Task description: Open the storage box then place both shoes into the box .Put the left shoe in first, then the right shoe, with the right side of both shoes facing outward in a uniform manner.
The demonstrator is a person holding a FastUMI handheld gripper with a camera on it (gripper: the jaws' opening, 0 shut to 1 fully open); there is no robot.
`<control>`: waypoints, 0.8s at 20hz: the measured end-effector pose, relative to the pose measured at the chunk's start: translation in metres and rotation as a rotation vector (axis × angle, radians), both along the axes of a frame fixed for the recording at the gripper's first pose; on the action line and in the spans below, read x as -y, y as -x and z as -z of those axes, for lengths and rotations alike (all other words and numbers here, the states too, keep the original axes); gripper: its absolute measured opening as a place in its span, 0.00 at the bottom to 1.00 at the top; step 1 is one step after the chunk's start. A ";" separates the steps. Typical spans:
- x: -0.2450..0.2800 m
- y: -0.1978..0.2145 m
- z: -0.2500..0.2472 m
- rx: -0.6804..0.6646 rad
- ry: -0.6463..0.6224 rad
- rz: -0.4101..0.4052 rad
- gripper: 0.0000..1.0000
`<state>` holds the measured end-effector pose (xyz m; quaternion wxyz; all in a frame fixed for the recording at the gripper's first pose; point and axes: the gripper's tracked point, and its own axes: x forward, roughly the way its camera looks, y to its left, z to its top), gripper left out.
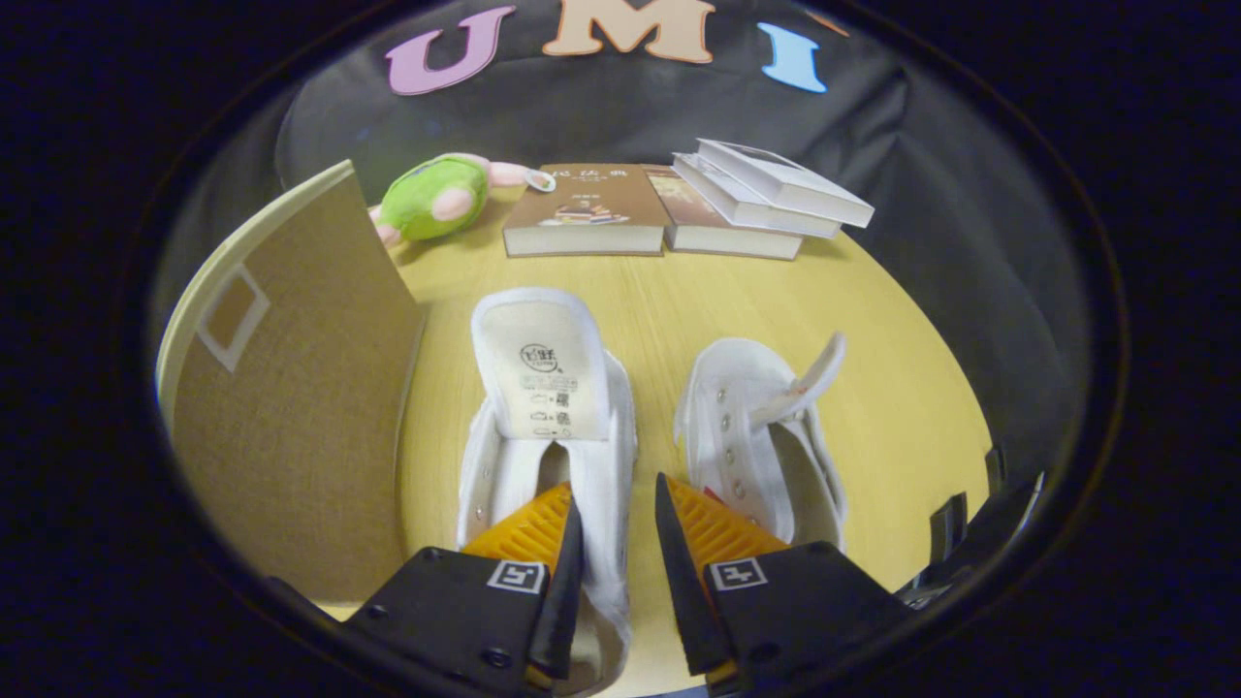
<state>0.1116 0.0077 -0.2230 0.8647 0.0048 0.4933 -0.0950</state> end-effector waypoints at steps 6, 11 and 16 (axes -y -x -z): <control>-0.006 0.000 0.007 0.050 0.025 0.081 0.27; -0.004 0.001 -0.004 0.099 0.087 0.125 0.21; -0.005 -0.001 -0.009 0.143 0.066 0.183 0.08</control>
